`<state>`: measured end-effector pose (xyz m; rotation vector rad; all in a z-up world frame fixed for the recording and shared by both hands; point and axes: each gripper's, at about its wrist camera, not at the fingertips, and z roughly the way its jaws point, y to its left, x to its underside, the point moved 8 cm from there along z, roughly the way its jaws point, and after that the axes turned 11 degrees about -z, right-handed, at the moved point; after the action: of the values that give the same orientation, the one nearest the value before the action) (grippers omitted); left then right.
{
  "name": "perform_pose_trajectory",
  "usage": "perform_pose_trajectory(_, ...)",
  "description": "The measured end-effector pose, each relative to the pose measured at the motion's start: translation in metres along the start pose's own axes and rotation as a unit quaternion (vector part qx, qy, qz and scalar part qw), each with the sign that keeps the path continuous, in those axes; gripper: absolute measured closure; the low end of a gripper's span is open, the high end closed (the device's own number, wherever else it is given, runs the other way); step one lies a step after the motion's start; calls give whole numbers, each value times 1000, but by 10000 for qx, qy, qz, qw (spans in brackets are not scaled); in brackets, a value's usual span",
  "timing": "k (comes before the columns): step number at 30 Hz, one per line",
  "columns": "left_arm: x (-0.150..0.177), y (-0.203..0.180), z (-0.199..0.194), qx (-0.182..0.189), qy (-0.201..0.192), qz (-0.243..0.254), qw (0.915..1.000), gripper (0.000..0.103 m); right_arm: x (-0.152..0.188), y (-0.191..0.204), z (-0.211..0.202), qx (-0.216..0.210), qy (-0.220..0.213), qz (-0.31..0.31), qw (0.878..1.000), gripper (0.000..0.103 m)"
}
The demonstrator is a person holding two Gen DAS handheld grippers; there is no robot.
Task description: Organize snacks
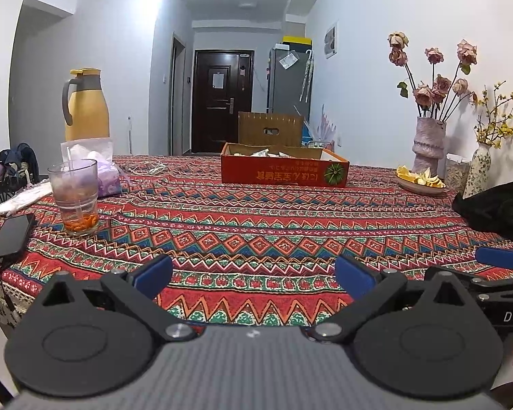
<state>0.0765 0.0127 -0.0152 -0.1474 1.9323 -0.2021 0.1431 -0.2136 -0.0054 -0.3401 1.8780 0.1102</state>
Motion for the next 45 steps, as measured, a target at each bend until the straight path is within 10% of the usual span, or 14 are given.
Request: perform_pose_trajectory(45,-1,-2,-2,4,-31,24,10000,0,1,1,0,-34,-12,0,10000,0)
